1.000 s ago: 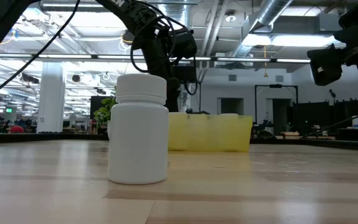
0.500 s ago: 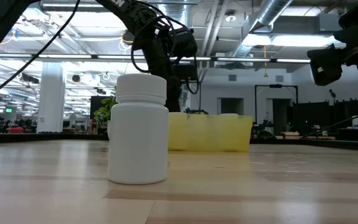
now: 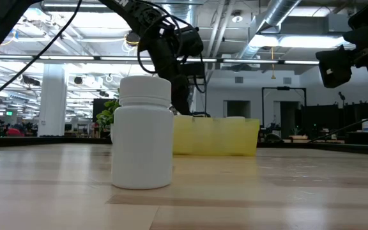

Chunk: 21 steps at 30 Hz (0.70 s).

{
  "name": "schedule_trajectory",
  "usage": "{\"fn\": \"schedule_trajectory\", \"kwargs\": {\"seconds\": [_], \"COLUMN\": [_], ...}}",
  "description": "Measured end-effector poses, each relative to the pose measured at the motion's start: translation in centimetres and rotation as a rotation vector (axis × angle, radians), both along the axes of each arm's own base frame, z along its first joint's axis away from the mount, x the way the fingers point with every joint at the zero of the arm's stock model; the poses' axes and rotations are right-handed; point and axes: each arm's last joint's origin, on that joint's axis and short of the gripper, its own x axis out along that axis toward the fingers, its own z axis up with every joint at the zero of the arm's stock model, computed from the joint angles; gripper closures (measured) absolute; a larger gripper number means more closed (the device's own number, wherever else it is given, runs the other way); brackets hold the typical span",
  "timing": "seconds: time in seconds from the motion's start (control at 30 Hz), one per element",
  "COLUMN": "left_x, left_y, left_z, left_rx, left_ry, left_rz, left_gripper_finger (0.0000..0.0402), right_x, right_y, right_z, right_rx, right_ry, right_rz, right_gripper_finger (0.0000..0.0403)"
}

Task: Pick and place pill bottles into a basket
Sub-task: Put the white medicine bottle into the yellow bin

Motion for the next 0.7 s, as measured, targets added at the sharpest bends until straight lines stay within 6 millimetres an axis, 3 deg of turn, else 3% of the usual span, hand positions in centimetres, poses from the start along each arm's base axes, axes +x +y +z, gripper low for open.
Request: {"fn": "schedule_trajectory", "kwargs": {"seconds": [0.3,0.53,0.7], "left_x": [0.5,-0.1,-0.7], "left_y": [0.7,0.0,-2.9], "left_z": [3.3,10.7,15.6], "left_rx": [0.051,0.051,0.007], "left_ry": [-0.007,0.050,0.028], "left_rz": [-0.058,-0.105,-0.086], "left_gripper_finger": [0.0200,0.0200,0.0200], "right_x": [0.0,0.0,0.0], "right_y": [0.0,0.0,0.0], "right_z": [0.0,0.0,0.0], "right_rx": [0.000,0.000,0.000], "right_ry": [0.000,0.000,0.000], "right_rz": [0.000,0.000,0.000], "right_gripper_finger": [0.0177,0.0177,0.0177]}}
